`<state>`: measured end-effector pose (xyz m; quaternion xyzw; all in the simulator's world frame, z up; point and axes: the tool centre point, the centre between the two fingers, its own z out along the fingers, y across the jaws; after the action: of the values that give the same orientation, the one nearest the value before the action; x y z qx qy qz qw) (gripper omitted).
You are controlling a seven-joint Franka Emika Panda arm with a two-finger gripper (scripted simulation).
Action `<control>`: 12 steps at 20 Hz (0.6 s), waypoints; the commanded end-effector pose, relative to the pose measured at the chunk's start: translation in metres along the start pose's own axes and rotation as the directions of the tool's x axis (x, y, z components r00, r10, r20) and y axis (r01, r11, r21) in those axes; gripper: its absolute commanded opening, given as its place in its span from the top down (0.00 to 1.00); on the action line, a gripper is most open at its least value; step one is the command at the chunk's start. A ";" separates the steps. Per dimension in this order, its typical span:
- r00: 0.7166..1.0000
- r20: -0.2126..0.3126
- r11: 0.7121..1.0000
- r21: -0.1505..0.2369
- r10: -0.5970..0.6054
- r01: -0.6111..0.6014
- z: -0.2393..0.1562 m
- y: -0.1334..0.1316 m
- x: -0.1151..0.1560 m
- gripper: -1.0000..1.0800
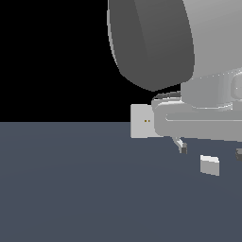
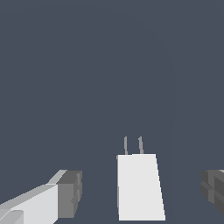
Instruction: Plug the charger into the wall socket.
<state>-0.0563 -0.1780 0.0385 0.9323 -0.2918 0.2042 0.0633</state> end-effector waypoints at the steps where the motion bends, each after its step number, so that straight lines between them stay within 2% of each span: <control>1: 1.000 0.001 1.000 0.000 0.000 0.000 0.010 0.000 -0.005 0.04; 9: 1.000 0.001 1.000 0.000 0.000 0.000 0.024 0.000 -0.011 0.04; 10: 1.000 0.001 1.000 0.000 0.000 0.000 0.024 0.000 -0.011 1.00; 12: 1.000 0.001 1.000 0.000 0.000 0.000 0.024 0.000 -0.011 1.00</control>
<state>-0.0574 -0.1797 0.0123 0.9320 -0.2931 0.2035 0.0640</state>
